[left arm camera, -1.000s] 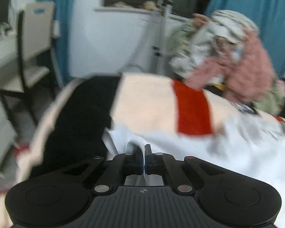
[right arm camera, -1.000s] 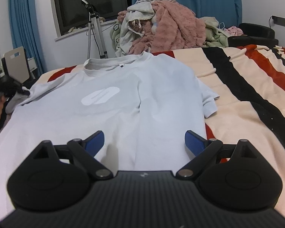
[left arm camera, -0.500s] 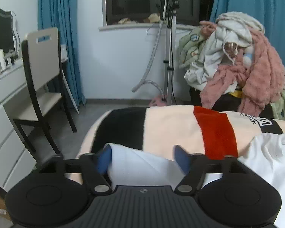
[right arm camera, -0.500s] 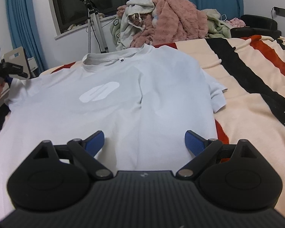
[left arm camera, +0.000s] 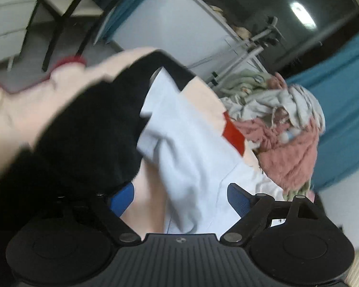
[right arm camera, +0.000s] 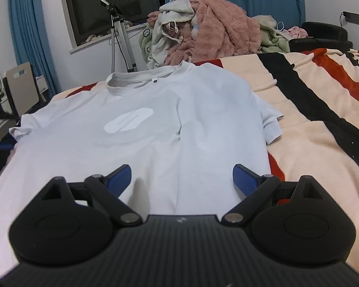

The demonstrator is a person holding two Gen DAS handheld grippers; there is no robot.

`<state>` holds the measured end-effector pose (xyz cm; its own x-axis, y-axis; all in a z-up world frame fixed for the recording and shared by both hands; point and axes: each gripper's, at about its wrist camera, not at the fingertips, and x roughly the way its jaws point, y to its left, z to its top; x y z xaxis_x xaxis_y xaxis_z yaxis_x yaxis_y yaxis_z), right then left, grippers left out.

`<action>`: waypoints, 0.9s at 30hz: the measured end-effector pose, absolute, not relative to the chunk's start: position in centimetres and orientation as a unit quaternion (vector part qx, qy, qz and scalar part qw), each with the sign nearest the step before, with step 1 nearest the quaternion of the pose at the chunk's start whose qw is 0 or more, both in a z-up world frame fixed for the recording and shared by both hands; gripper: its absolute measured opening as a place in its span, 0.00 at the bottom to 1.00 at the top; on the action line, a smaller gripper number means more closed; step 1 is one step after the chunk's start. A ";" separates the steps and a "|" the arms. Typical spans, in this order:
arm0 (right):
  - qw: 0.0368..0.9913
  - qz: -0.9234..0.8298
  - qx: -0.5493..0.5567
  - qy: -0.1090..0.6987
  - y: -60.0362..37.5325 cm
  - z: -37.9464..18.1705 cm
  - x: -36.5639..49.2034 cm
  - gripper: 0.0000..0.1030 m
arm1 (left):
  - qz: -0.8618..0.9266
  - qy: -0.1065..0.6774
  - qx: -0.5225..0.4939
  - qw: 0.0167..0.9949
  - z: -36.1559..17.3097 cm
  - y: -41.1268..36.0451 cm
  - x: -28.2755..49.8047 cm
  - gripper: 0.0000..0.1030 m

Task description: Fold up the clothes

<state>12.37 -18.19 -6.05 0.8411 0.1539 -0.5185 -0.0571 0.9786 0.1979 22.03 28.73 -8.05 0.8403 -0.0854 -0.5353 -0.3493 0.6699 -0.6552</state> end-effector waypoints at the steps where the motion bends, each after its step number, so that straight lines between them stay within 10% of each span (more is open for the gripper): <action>1: 0.955 0.055 0.085 0.278 -18.1 -6.1 12.4 0.90 | 0.083 0.260 -0.392 0.879 -8.4 28.3 22.4 0.81; 3: 0.954 0.057 0.086 0.281 -18.1 -6.3 12.4 0.90 | 0.097 0.241 -0.366 0.893 -8.4 27.6 23.6 0.66; 6: 0.954 0.058 0.089 0.279 -18.2 -6.3 12.4 0.90 | 0.144 0.240 -0.336 0.899 -8.3 27.2 25.8 0.09; 11: 0.957 0.063 0.082 0.271 -17.8 -6.2 12.8 0.90 | 0.222 0.230 -0.272 0.908 -6.6 28.0 26.6 0.03; 15: 0.960 0.070 0.077 0.261 -17.8 -6.0 12.8 0.90 | 0.233 0.240 -0.208 0.919 -6.1 28.4 26.3 0.13; 19: 0.963 0.074 0.080 0.247 -18.3 -5.4 12.3 0.90 | 0.215 0.242 -0.191 0.927 -5.0 26.8 23.8 0.69; 27: 0.973 0.075 0.077 0.203 -19.5 -3.3 10.4 0.90 | 0.141 0.244 -0.143 0.949 -0.3 18.5 15.0 0.86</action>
